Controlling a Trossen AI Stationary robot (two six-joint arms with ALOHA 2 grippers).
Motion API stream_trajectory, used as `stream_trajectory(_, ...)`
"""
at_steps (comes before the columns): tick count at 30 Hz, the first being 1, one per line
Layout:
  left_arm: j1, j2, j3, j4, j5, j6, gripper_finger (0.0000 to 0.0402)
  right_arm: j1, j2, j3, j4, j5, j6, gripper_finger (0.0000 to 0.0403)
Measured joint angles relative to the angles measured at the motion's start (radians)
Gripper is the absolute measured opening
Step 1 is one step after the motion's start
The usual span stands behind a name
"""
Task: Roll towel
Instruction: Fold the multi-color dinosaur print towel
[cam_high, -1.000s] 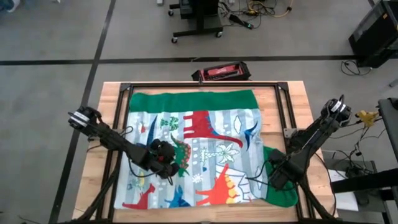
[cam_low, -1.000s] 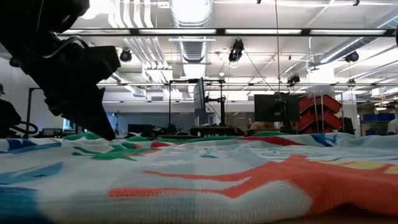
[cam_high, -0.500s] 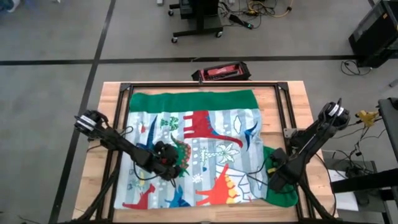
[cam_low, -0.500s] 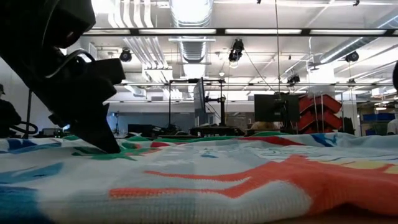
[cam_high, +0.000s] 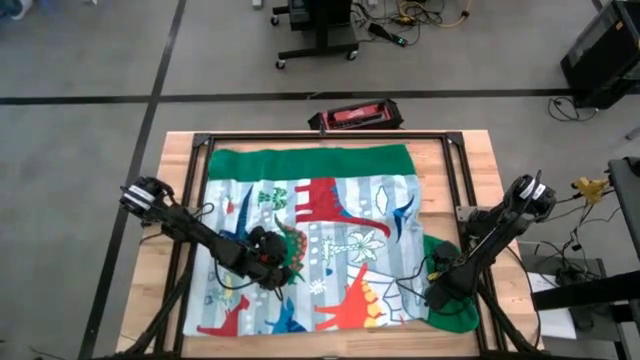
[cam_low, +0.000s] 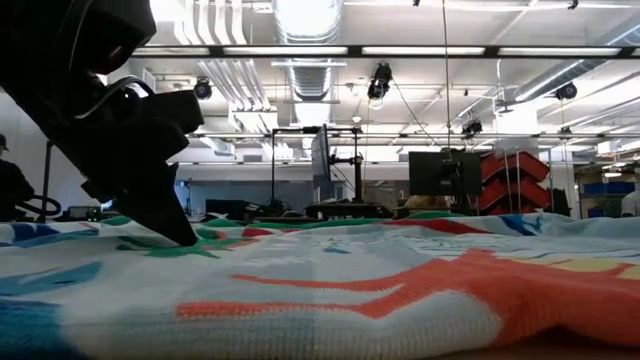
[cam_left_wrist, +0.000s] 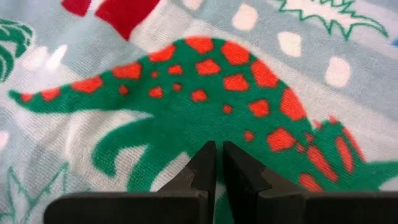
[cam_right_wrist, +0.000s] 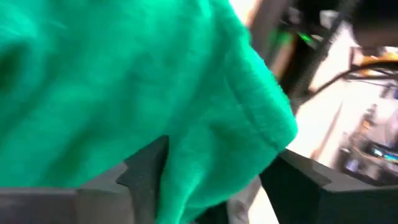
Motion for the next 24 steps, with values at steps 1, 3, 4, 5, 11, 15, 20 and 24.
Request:
stream_trajectory(1, 0.0, 0.0, 0.0, 0.006, 0.001, 0.011, 0.0013, 0.002, -0.015, 0.006, 0.009, 0.001, -0.009, 0.0156)
stream_trajectory(3, 0.0, 0.002, 0.0, 0.02, 0.013, 0.042, 0.0013, 0.002, -0.051, 0.008, 0.029, 0.018, -0.017, 0.0098)
stream_trajectory(4, -0.001, 0.002, 0.0, 0.024, 0.025, 0.064, 0.0013, 0.002, -0.069, 0.008, 0.043, 0.036, -0.021, 0.0064)
stream_trajectory(5, -0.004, 0.002, 0.0, 0.033, 0.044, 0.081, 0.0013, 0.002, -0.084, 0.006, 0.054, 0.048, -0.03, 0.0034)
stream_trajectory(11, -0.035, 0.002, 0.0, 0.112, 0.129, 0.157, 0.0013, 0.002, -0.166, 0.034, -0.025, 0.057, -0.092, 0.0015)
stream_trajectory(15, -0.06, 0.002, 0.0, 0.192, 0.138, 0.242, 0.0013, 0.002, -0.218, 0.14, -0.226, 0.057, -0.128, 0.0006)
stream_trajectory(20, -0.061, 0.008, -0.009, 0.204, 0.196, 0.247, 0.0013, 0.003, -0.274, 0.308, -0.289, 0.145, -0.197, 0.0007)
stream_trajectory(24, -0.07, 0.026, -0.03, 0.221, 0.2, 0.227, 0.0013, 0.001, -0.285, 0.412, -0.302, 0.296, -0.237, 0.0007)
